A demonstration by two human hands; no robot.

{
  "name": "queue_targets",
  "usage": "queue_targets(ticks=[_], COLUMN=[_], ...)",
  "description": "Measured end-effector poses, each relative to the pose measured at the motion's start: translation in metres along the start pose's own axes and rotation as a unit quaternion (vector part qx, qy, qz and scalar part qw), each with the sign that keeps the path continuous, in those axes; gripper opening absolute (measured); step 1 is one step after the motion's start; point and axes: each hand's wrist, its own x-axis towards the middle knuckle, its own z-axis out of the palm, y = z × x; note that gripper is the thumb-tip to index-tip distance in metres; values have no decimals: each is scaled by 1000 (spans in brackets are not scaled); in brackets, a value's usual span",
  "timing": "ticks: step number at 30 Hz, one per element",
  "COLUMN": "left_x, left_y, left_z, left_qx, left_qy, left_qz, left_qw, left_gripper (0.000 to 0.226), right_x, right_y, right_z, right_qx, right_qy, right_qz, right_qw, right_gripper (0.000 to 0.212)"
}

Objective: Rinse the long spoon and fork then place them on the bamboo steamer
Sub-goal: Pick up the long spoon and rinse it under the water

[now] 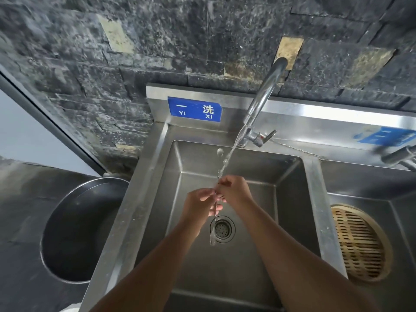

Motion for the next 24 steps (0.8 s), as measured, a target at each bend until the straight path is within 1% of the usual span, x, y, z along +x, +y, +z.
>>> queue_targets(ticks=[1, 3, 6, 8, 11, 14, 16, 19, 21, 24], left_x=[2, 4, 6, 3, -5, -16, -23, -29, -32, -36], left_y=[0, 0, -1, -2, -7, -13, -17, -19, -21, -25], left_z=[-1, -3, -3, -3, -6, -11, -16, -25, -31, -39], left_qx=[6, 12, 43, 58, 99, 133, 147, 165, 174, 181], left_qy=[4, 12, 27, 36, 66, 92, 97, 105, 110, 116], left_qz=[-2, -9, 0, 11, 34, 52, 60, 65, 65, 66], left_qw=[1000, 1000, 999, 998, 992, 985, 983, 979, 976, 974], left_gripper=[14, 9, 13, 16, 18, 12, 12, 19, 23, 21], right_x=[0, -3, -5, -5, -3, -5, -6, -6, -5, -4], right_y=[-1, -1, 0, 2, 7, 12, 14, 10, 6, 0], right_z=[1, 3, 3, 2, 4, 8, 10, 13, 15, 19], right_qx=[10, 34, 76, 105, 135, 174, 190, 211, 222, 239], right_qy=[2, 8, 9, 5, -5, -14, -20, -22, -27, -32], right_qz=[-1, 0, 6, 11, 20, 34, 43, 48, 46, 42], right_qw=[1000, 999, 997, 994, 991, 984, 981, 976, 974, 970], right_gripper=[5, 2, 12, 15, 11, 12, 13, 6, 6, 9])
